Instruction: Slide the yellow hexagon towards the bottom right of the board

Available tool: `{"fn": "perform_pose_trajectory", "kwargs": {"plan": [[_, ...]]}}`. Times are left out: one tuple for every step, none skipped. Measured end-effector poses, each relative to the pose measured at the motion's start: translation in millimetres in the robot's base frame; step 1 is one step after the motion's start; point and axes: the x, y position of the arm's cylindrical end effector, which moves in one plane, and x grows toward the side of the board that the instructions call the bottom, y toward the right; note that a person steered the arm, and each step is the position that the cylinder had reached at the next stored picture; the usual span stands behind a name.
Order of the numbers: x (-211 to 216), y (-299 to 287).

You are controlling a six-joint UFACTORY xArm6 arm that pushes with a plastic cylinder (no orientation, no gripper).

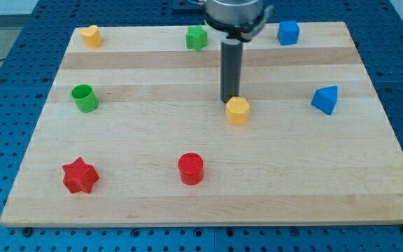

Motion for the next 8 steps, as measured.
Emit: {"fn": "perform_pose_trajectory", "kwargs": {"plan": [[48.0, 60.9], [36.9, 19.2], [5.8, 18.5], [16.8, -40.7], [63.9, -8.4], [86.1, 23.5], [75.5, -60.2], [72.3, -116.9]]}}
